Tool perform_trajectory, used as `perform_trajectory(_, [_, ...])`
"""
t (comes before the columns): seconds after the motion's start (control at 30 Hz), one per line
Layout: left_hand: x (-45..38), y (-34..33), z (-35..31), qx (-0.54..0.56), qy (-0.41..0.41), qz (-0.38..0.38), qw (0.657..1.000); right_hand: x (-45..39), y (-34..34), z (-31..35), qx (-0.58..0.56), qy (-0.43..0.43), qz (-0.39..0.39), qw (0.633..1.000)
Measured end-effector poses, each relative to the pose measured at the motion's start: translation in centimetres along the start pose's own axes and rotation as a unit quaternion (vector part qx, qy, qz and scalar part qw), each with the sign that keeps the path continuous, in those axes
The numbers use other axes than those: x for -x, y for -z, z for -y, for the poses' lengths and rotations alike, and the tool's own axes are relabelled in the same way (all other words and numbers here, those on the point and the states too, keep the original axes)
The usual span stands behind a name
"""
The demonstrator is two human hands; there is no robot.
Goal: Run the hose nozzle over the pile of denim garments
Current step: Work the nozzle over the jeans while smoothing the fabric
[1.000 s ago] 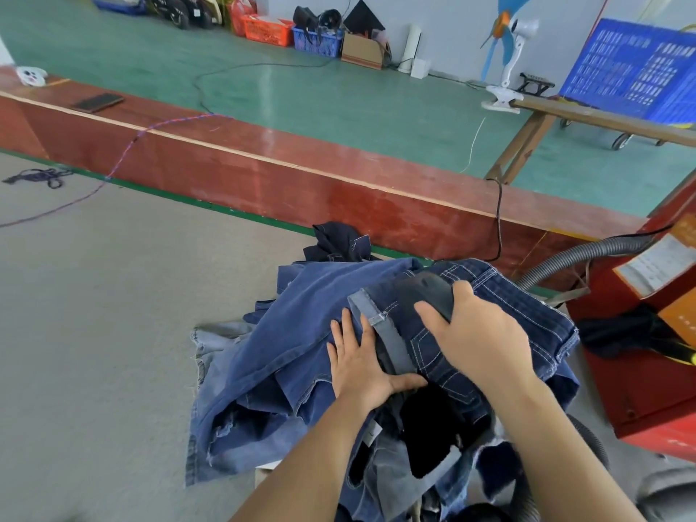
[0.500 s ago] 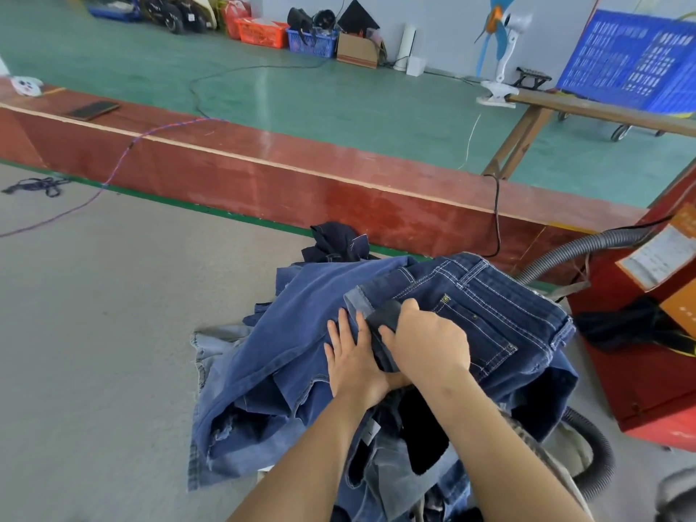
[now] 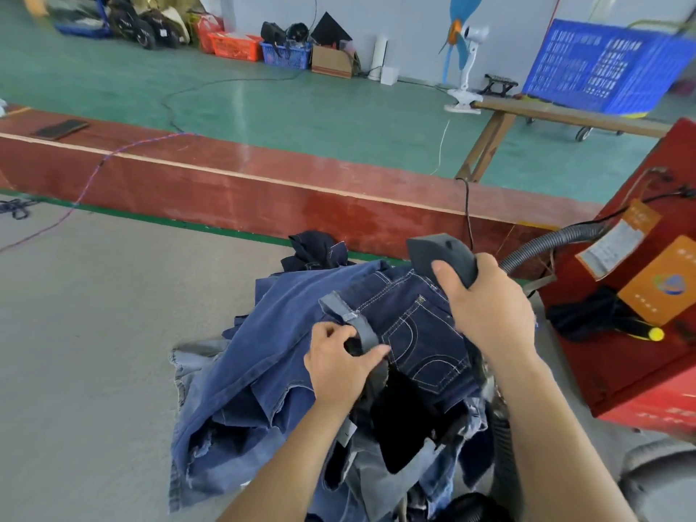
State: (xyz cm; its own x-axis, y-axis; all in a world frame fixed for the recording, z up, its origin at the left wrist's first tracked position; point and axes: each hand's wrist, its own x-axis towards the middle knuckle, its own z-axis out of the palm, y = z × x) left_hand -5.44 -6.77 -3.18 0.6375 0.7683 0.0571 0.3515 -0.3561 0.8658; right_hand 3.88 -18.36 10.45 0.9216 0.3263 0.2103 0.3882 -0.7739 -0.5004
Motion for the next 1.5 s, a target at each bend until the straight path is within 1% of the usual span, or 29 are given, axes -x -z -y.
perform_trajectory(0.07, [-0.4, 0.7, -1.6, 0.045, -0.011, 0.005, 0.999, 0.1, 0.4, -0.8, -0.007, -0.022, -0.002, 1.000])
perform_trajectory(0.2, [-2.4, 2.4, -4.3, -0.009, -0.113, -0.031, 0.993, -0.2, 1.6, -1.8, -0.048, -0.032, -0.064, 0.996])
perform_trajectory(0.23, [-3.2, 2.6, -5.1, 0.008, -0.134, -0.026, 0.991, -0.3, 1.9, -1.9, -0.066, -0.031, -0.080, 0.994])
perform_trajectory(0.3, [-5.1, 3.1, -7.1, 0.090, -0.158, -0.003, 0.983, -0.2, 2.3, -1.9, -0.098, -0.026, -0.108, 0.989])
perform_trajectory(0.37, [-7.1, 3.2, -8.8, 0.154, -0.155, -0.051, 0.975, -0.2, 2.6, -1.9, -0.114, -0.015, -0.130, 0.985])
perform_trajectory(0.4, [-8.1, 3.0, -9.0, 0.175, -0.136, -0.088, 0.971, -0.2, 2.7, -1.9, -0.116, -0.010, -0.135, 0.984])
perform_trajectory(0.43, [-9.0, 2.7, -8.7, 0.191, -0.095, -0.124, 0.969, -0.2, 2.8, -1.9, -0.117, -0.009, -0.134, 0.984])
perform_trajectory(0.47, [-9.7, 2.5, -8.0, 0.200, -0.037, -0.138, 0.969, -0.1, 2.8, -1.9, -0.116, -0.011, -0.128, 0.985])
perform_trajectory(0.5, [-10.1, 2.3, -7.0, 0.191, 0.034, -0.114, 0.974, -0.1, 2.8, -2.0, -0.115, -0.014, -0.120, 0.986])
perform_trajectory(0.53, [-10.1, 2.3, -5.9, 0.159, 0.099, -0.054, 0.981, -0.1, 2.8, -2.1, -0.113, -0.015, -0.112, 0.987])
perform_trajectory(0.57, [-9.6, 2.3, -4.5, 0.105, 0.139, 0.028, 0.984, -0.1, 2.8, -2.3, -0.109, -0.014, -0.106, 0.988])
perform_trajectory(0.6, [-9.0, 2.4, -3.4, 0.059, 0.150, 0.093, 0.982, -0.2, 2.7, -2.3, -0.106, -0.013, -0.099, 0.989])
perform_trajectory(0.63, [-8.5, 2.6, -2.3, 0.032, 0.145, 0.114, 0.982, -0.2, 2.8, -2.4, -0.102, -0.012, -0.091, 0.990])
perform_trajectory(0.7, [-7.5, 3.3, -0.9, 0.032, 0.133, 0.073, 0.988, -0.3, 2.8, -2.4, -0.091, -0.009, -0.072, 0.993])
perform_trajectory(0.77, [-6.6, 4.0, -0.1, 0.073, 0.152, 0.053, 0.984, -0.3, 2.7, -2.2, -0.080, -0.010, -0.048, 0.996])
perform_trajectory(0.83, [-5.8, 4.4, 0.3, 0.088, 0.162, 0.073, 0.980, -0.1, 2.5, -2.0, -0.074, -0.010, -0.024, 0.997])
perform_trajectory(0.93, [-5.2, 4.8, 0.7, 0.048, 0.120, 0.126, 0.984, 0.2, 2.1, -1.6, -0.052, 0.000, 0.015, 0.999])
perform_trajectory(1.0, [-4.9, 5.0, 0.7, 0.054, 0.141, 0.170, 0.974, 0.3, 1.7, -1.3, -0.028, 0.007, 0.043, 0.999])
perform_trajectory(1.03, [-4.7, 5.0, 0.8, 0.046, 0.147, 0.176, 0.972, 0.4, 1.5, -1.2, -0.016, 0.011, 0.057, 0.998])
perform_trajectory(1.07, [-4.4, 4.9, 0.8, -0.002, 0.130, 0.157, 0.979, 0.5, 1.3, -1.2, -0.006, 0.015, 0.070, 0.997])
perform_trajectory(1.13, [-3.7, 4.4, 0.7, -0.123, 0.025, 0.038, 0.991, 0.6, 0.9, -1.1, 0.009, 0.023, 0.098, 0.995])
perform_trajectory(1.17, [-3.3, 4.1, 0.4, -0.127, -0.044, -0.028, 0.991, 0.6, 0.7, -1.1, 0.017, 0.027, 0.110, 0.993])
perform_trajectory(1.2, [-2.9, 3.7, -0.1, -0.096, -0.102, -0.062, 0.988, 0.6, 0.5, -1.0, 0.026, 0.032, 0.120, 0.992])
perform_trajectory(1.23, [-2.6, 3.2, -0.4, -0.066, -0.138, -0.067, 0.986, 0.7, 0.3, -1.0, 0.035, 0.038, 0.127, 0.991])
perform_trajectory(1.27, [-2.4, 2.7, -0.7, -0.049, -0.149, -0.056, 0.986, 0.7, 0.1, -1.0, 0.043, 0.043, 0.132, 0.989])
perform_trajectory(1.3, [-2.2, 2.0, -0.8, -0.040, -0.134, -0.042, 0.989, 0.7, -0.1, -0.9, 0.048, 0.047, 0.134, 0.989])
perform_trajectory(1.37, [-1.8, 0.8, -0.5, -0.039, -0.064, -0.002, 0.997, 0.7, -0.5, -0.9, 0.052, 0.055, 0.138, 0.988])
perform_trajectory(1.43, [-1.4, -0.3, 0.5, -0.085, -0.018, 0.047, 0.995, 0.7, -0.9, -1.0, 0.055, 0.058, 0.147, 0.986])
perform_trajectory(1.5, [-1.1, -0.7, 1.3, -0.128, -0.003, 0.088, 0.988, 0.7, -1.2, -1.3, 0.060, 0.054, 0.159, 0.984])
